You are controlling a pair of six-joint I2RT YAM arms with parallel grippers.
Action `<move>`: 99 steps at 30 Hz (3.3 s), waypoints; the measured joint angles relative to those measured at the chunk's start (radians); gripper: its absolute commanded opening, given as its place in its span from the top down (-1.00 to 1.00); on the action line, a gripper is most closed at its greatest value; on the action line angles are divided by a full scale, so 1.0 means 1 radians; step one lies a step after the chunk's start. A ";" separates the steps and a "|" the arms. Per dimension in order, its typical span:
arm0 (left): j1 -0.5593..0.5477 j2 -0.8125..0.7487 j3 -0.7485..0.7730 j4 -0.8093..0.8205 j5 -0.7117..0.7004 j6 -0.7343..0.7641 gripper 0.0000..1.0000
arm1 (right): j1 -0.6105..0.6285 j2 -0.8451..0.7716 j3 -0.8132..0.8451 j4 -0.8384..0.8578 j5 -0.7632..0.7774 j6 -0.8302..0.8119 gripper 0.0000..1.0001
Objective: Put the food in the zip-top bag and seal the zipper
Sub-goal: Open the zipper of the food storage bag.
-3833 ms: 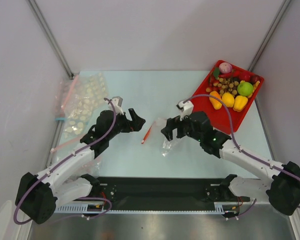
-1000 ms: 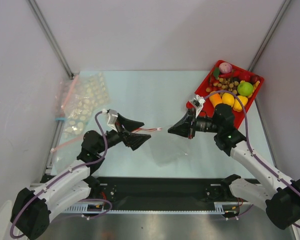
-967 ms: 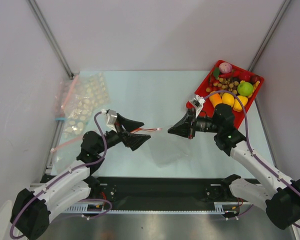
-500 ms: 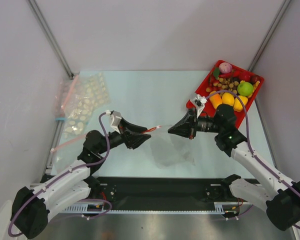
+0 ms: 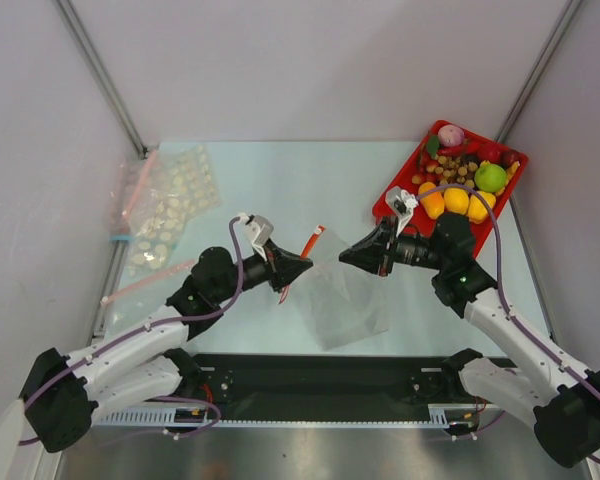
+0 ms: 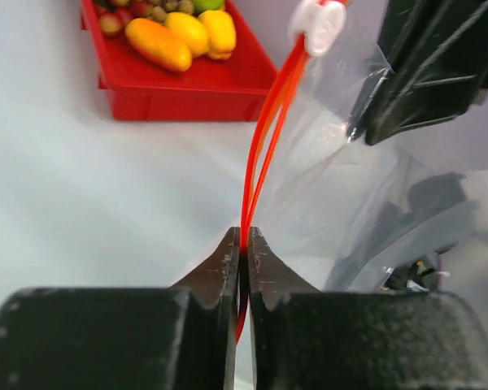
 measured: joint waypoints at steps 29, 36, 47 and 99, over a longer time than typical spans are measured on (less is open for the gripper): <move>0.000 -0.325 -0.031 -0.373 -0.658 -0.254 0.99 | 0.812 0.104 -0.073 0.042 1.368 -0.356 -0.57; 0.000 -0.328 -0.031 -0.386 -0.689 -0.281 0.99 | 0.814 -0.077 -0.145 0.154 1.600 -0.393 -0.66; 0.000 -0.386 -0.039 -0.409 -0.728 -0.299 0.97 | 0.867 -0.139 -0.155 0.202 1.605 -0.451 -0.48; -0.014 -0.313 -0.136 -0.207 -0.615 -0.343 -0.21 | 0.874 0.511 0.029 0.288 1.373 -0.398 1.00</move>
